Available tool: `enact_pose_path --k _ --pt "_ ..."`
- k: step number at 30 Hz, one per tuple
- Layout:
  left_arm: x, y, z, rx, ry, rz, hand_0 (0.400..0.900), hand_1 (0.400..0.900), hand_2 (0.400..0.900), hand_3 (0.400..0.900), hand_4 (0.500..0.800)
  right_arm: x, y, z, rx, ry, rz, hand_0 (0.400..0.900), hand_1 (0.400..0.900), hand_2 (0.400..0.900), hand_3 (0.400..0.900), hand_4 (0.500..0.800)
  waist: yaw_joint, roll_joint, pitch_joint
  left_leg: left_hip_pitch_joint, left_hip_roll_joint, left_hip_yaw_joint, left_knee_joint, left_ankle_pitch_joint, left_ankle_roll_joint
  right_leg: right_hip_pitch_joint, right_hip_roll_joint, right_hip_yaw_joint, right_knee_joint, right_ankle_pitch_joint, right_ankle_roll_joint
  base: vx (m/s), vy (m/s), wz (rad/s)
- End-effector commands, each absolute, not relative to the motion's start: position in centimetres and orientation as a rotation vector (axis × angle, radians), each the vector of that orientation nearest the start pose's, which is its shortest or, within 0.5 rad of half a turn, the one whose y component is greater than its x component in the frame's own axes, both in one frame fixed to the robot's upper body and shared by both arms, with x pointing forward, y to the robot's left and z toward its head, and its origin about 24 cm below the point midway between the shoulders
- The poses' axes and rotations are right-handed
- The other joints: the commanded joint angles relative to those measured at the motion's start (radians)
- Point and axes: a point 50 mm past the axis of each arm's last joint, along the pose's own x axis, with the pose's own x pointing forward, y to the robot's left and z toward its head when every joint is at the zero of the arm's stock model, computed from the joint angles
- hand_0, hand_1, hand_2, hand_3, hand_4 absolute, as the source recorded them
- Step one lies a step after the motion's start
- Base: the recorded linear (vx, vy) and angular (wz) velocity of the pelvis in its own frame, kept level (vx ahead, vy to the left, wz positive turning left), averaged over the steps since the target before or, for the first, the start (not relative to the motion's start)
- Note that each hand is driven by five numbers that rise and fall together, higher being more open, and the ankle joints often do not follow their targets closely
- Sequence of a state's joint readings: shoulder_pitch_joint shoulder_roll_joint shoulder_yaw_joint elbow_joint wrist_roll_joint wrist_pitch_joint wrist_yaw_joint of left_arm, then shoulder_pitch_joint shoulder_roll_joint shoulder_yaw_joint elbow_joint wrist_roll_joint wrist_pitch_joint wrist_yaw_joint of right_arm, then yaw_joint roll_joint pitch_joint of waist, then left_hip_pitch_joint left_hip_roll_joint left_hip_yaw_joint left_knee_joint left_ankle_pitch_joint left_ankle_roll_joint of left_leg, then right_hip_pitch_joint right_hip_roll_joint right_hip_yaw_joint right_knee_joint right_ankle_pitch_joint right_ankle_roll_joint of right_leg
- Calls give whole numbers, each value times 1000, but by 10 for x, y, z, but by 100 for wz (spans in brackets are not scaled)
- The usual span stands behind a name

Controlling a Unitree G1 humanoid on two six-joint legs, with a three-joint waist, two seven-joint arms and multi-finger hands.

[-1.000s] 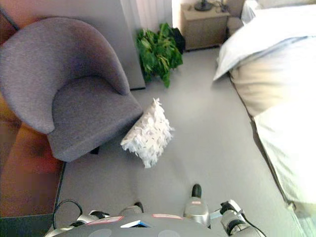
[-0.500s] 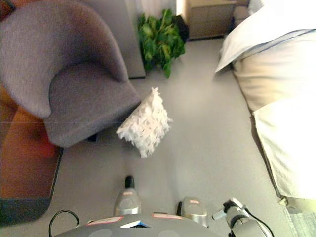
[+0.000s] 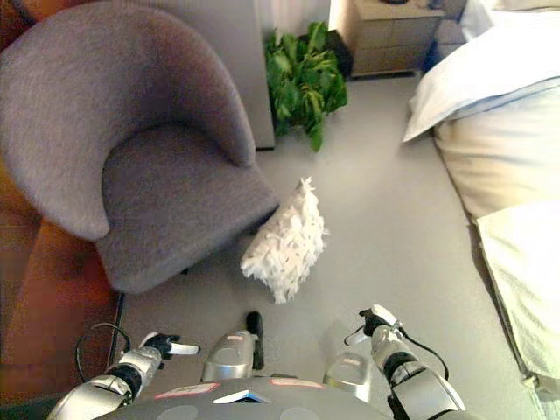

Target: Pick up the pillow and put it on the sofa.

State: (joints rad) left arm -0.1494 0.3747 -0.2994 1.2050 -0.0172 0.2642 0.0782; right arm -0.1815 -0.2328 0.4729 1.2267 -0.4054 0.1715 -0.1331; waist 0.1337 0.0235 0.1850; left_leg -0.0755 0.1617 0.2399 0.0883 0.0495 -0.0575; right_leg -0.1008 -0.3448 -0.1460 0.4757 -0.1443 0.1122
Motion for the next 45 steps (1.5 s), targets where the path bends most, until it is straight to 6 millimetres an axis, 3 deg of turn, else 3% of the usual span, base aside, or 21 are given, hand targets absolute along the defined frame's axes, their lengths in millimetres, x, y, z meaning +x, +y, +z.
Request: enact_pose_path --k 1,3,5,6,10,14,18,24,32,45 --pt "139 291 -131 543 1317 197 900 900 900 900 800 201 -255 -113 -1340 944 120 900 900 900 900 800 -4 -18 81 -193 42 -94 180 -71 -15 -115 -39 -25 -201 175 29 -199 -384 9" --pt "152 290 -126 526 1269 222 900 900 900 900 800 238 -248 -89 -1500 815 61 900 900 900 900 800 2 -30 124 -225 74 -83 217 -115 -40 -202 -97 -64 -272 277 67 -166 -315 5" --pt "146 290 -128 508 1271 244 900 900 900 900 800 253 -245 -76 -1628 720 40 900 900 900 900 800 5 -37 127 -271 111 -84 311 -163 -42 -201 -103 -67 -271 244 70 4 -202 18" --pt "142 289 -130 508 1276 239 900 900 900 900 800 256 -244 -73 -1679 683 30 900 900 900 900 800 4 -43 126 -297 111 -99 324 -143 -39 -213 -108 -63 -252 251 63 118 -159 25" --pt "128 285 -137 518 1302 197 900 900 900 900 800 272 -250 -52 -1786 516 -22 900 900 900 900 800 28 -40 127 -302 151 -142 347 -133 -81 -180 -133 -90 -219 231 88 205 -107 18" --pt "125 289 -136 532 1299 184 900 900 900 900 800 313 -251 -5 -1863 266 -80 900 900 900 900 800 52 -31 149 -332 161 -204 359 -130 -110 -217 -162 -80 -164 209 107 102 -58 21" --pt "117 292 -137 520 1309 195 900 900 900 900 800 342 -248 35 -1931 94 -92 900 900 900 900 800 79 -23 173 -368 166 -247 376 -125 -126 -260 -186 -68 -99 184 115 63 -19 15" --pt "100 295 -141 497 1342 190 900 900 900 900 800 376 -225 92 -2004 -106 -52 900 900 900 900 800 133 -16 197 -426 168 -302 382 -105 -149 -323 -203 -52 -21 143 124 63 3 19" --pt "80 292 -147 461 1358 193 900 900 900 900 800 399 -185 134 -1982 -236 -11 900 900 900 900 800 206 -29 223 -475 170 -358 380 -80 -161 -365 -229 -76 59 108 127 68 32 14" --pt "69 292 -148 417 1353 164 900 900 900 900 800 414 -178 171 -1943 -248 -82 900 900 900 900 800 284 -6 276 -568 127 -414 396 -58 -153 -415 -268 -111 134 77 131 34 37 17"
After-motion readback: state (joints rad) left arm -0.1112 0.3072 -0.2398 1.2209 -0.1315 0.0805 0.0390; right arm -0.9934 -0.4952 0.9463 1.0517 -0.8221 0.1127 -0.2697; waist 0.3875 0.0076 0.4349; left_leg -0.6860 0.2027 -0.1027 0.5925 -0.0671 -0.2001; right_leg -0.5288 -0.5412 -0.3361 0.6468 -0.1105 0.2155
